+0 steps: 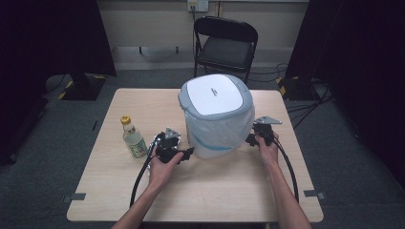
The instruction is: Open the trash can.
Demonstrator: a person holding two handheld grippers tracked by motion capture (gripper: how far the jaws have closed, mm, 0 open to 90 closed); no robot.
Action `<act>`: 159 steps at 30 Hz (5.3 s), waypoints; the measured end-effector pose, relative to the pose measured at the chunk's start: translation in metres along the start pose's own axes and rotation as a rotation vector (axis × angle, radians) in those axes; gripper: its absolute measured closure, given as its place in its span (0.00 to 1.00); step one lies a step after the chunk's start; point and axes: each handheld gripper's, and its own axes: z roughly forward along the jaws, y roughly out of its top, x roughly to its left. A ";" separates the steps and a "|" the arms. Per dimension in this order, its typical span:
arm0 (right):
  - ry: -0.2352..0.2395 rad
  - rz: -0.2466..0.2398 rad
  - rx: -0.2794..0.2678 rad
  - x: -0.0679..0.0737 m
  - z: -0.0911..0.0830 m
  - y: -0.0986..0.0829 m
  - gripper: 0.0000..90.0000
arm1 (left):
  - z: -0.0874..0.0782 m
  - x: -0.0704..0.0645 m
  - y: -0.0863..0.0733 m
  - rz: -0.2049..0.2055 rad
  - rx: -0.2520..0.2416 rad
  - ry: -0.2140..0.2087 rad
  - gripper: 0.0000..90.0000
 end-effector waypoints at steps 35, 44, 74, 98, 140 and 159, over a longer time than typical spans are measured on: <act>0.105 -0.119 0.055 0.046 -0.038 -0.016 0.32 | -0.011 0.014 -0.018 0.013 0.037 -0.006 0.24; -0.017 -0.094 0.041 0.029 -0.014 -0.007 0.33 | -0.013 0.016 -0.019 -0.004 0.044 -0.003 0.28; 0.261 -0.178 0.076 0.059 -0.019 -0.017 0.30 | -0.010 0.034 -0.029 -0.121 0.022 0.010 0.34; 0.199 -0.196 0.166 0.054 -0.040 -0.026 0.34 | -0.014 0.032 -0.024 -0.125 -0.019 0.033 0.34; -0.013 -0.056 -0.020 0.012 -0.009 0.036 0.35 | 0.025 0.056 0.020 -0.145 -0.087 0.111 0.56; 0.082 -0.056 -0.078 0.022 0.006 0.054 0.84 | 0.028 0.055 0.036 -0.044 -0.131 0.019 0.87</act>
